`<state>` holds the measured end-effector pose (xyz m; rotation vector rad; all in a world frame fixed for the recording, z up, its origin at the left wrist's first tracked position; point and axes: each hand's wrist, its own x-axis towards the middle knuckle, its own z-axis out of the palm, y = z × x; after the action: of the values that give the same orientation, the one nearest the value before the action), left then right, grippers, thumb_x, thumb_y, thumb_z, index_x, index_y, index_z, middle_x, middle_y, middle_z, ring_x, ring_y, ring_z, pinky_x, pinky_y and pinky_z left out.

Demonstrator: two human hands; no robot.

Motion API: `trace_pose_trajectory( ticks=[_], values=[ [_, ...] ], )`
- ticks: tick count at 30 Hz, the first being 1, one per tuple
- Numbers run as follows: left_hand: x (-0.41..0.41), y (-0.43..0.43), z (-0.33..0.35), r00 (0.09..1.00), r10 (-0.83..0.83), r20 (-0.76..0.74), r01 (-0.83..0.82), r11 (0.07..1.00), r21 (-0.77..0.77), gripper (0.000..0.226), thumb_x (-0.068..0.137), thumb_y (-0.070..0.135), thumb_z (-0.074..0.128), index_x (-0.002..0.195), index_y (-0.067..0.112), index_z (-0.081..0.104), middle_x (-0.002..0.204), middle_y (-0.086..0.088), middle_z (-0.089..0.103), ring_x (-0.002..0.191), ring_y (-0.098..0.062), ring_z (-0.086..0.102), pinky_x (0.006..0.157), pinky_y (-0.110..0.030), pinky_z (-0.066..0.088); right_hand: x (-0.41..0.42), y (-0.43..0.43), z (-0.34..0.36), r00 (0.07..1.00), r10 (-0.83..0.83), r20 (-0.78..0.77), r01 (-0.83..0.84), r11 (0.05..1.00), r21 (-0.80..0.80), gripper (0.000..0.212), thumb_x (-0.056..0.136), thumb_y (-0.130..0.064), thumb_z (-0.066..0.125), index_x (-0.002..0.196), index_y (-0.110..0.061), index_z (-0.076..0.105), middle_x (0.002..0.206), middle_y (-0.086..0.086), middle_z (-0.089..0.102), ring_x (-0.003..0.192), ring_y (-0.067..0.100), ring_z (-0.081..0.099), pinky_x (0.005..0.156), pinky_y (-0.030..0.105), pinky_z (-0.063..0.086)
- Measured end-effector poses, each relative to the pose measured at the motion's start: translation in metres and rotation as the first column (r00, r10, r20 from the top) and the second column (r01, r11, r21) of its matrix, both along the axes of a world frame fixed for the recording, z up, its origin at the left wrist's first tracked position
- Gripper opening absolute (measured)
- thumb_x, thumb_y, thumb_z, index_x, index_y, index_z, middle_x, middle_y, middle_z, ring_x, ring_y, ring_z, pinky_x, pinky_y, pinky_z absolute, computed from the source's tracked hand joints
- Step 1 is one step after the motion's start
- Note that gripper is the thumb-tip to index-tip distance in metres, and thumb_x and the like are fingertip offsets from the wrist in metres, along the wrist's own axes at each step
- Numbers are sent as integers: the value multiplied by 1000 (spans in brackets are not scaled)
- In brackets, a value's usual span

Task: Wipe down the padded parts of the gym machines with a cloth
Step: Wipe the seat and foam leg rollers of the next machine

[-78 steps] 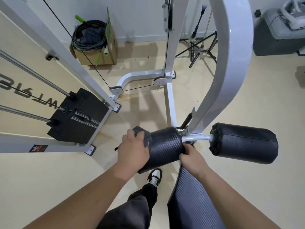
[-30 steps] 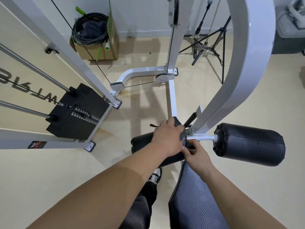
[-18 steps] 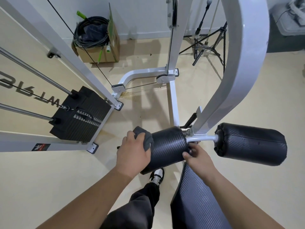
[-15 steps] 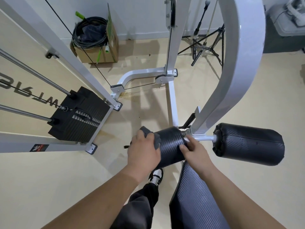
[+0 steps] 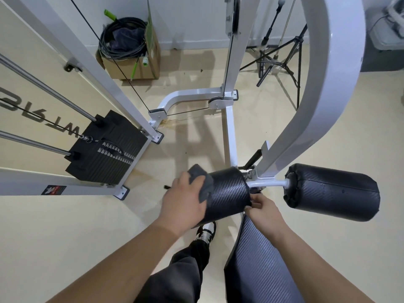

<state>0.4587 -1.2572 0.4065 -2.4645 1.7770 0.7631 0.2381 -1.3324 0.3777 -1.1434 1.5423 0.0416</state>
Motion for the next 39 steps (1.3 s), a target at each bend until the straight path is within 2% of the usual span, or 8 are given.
trace_pose_trajectory(
  ticks=[4, 9, 13, 19, 25, 29, 33, 39],
  values=[
    [-6, -15, -2, 993, 115, 27, -115, 993, 10, 44, 90, 39, 56, 133, 29, 55, 124, -7, 44, 110, -29, 52, 81, -37, 50, 4, -8, 10, 997, 72, 5, -72, 997, 21, 24, 95, -18, 63, 119, -20, 67, 111, -5, 73, 107, 15, 65, 97, 37, 49],
    [-68, -71, -6, 987, -155, -33, 154, 988, -22, 45, 91, 35, 59, 134, 25, 50, 130, -12, 39, 116, -35, 46, 86, -44, 49, 8, 1, 9, 995, 92, 50, -92, 996, 14, 53, 77, -19, 66, 124, -41, 60, 110, -14, 75, 103, 11, 68, 91, 34, 53],
    [-72, -50, -3, 935, -353, -28, 353, 935, -26, 64, 90, 32, 64, 148, 29, 38, 134, -10, 36, 117, -33, 42, 87, -44, 45, 0, 3, 6, 996, -40, 79, 35, 997, 71, 44, 84, 3, 54, 116, -23, 68, 104, 0, 73, 91, 17, 63, 74, 27, 47],
    [-3, 29, 8, 997, -71, -14, 71, 997, 30, 63, 92, 38, 58, 150, 33, 35, 135, -5, 36, 121, -26, 46, 95, -37, 52, 4, -7, 4, 988, -98, 118, 103, 994, -42, 44, 99, -28, 58, 142, -37, 58, 135, -13, 64, 125, 12, 59, 116, 38, 41],
    [-24, -36, 3, 991, 124, 41, -127, 988, 84, 46, 95, 39, 54, 137, 21, 49, 132, -10, 40, 116, -32, 49, 88, -40, 50, 21, -8, 3, 981, 161, -107, -179, 966, -189, 41, 103, -45, 49, 137, -24, 61, 123, -3, 71, 118, 22, 62, 92, 33, 45],
    [-55, -83, -5, 988, -105, -114, 116, 989, 93, 50, 94, 39, 57, 141, 26, 47, 136, -9, 35, 122, -33, 43, 91, -44, 49, 19, -7, 2, 979, 148, -138, -172, 967, -190, 31, 104, -42, 46, 103, -17, 64, 97, 0, 72, 98, 26, 64, 77, 35, 44],
    [-49, -33, 4, 983, -170, -66, 171, 985, 11, 58, 95, 44, 55, 148, 29, 37, 136, -9, 37, 118, -32, 47, 85, -43, 53, 3, 2, -1, 985, 118, -127, -132, 985, -108, 44, 109, -42, 34, 109, -11, 65, 110, 5, 69, 103, 24, 61, 86, 35, 42],
    [-11, 30, 9, 983, 174, 51, -178, 979, 97, 60, 98, 45, 49, 152, 30, 28, 130, -5, 35, 115, -23, 46, 90, -32, 51, 22, -15, 10, 979, 173, -110, -191, 966, -176, 39, 110, -35, 31, 134, -18, 57, 131, 6, 63, 116, 26, 54, 96, 35, 38]
  ],
)
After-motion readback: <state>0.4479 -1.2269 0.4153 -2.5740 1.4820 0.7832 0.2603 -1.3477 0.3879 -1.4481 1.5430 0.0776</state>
